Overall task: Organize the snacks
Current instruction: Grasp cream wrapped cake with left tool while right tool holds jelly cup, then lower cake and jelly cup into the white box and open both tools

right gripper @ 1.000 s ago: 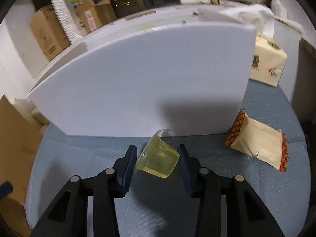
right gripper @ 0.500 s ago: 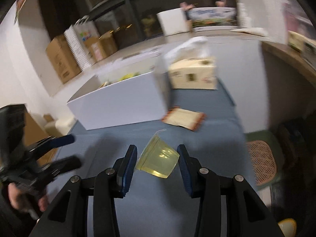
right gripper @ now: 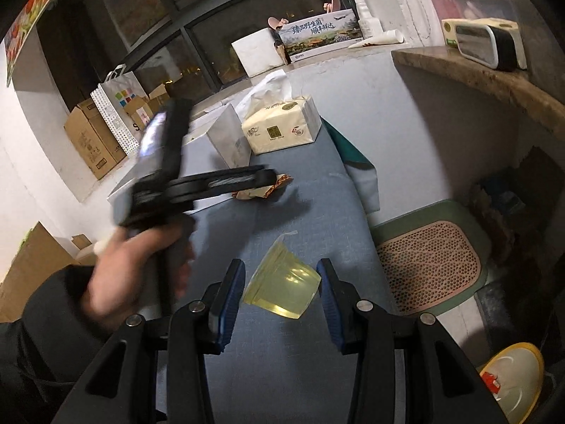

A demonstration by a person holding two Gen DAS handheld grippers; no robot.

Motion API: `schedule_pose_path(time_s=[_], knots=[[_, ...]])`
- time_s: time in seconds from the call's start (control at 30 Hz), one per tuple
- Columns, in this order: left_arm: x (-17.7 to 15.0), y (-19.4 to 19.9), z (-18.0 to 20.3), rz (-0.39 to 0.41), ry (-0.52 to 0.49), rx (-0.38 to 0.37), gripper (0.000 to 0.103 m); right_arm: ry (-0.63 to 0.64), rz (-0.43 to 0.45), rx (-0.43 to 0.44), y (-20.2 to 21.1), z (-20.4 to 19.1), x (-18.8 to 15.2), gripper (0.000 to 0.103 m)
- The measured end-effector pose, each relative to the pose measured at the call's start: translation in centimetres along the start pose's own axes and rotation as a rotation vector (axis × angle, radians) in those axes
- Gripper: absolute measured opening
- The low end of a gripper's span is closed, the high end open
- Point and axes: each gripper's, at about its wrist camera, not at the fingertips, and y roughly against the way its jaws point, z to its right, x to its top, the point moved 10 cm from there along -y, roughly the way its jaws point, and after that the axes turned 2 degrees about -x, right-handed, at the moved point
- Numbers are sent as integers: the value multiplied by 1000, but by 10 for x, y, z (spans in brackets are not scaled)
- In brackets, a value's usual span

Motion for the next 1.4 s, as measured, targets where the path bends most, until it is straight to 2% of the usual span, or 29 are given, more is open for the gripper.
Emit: schedule_pose_path(time_s=[0.03,0.07,0.1,0.13,0.17,0.2,0.33,0.4,0.53,0.73,0.9,1.03,1.13,1.23,1.4], knots=[[0,-7,-3,-9,30,17,102,1,1,0,0,0,0,46],[-1,-11,-5,-15,41,26,97,6,-1,2,0,-1,0,46],[-2,-16,-8,-24,51,45,88,10,-1,2,0,-2,-1,46],[-4,-20,-11,-31,47,61,88,13,-1,2,0,-3,-1,46],[-3,-19,-11,-17,24,74,76,13,-1,3,1,-3,-1,46],[-3,-18,-12,-11,-3,90,73,13,1,5,2,-4,-1,46],[-7,-6,-18,-1,21,11,64,19,13,9,5,-5,1,46],[-11,7,-20,21,9,-28,55,21,10,11,5,-7,1,46],[-22,45,-29,59,-36,-61,55,50,10,20,3,-19,2,46],[-32,109,-69,143,-24,-114,55,93,1,44,-6,-44,6,46],[-18,161,-111,246,9,-92,55,151,-3,74,-23,-79,21,46],[8,195,-149,307,34,-63,55,218,3,134,-45,-127,49,46],[32,206,-179,329,48,-45,55,246,19,158,-61,-156,76,46],[55,204,-204,340,53,-13,55,252,43,181,-82,-186,118,46],[90,182,-231,317,72,9,55,281,58,161,-127,-211,177,46]])
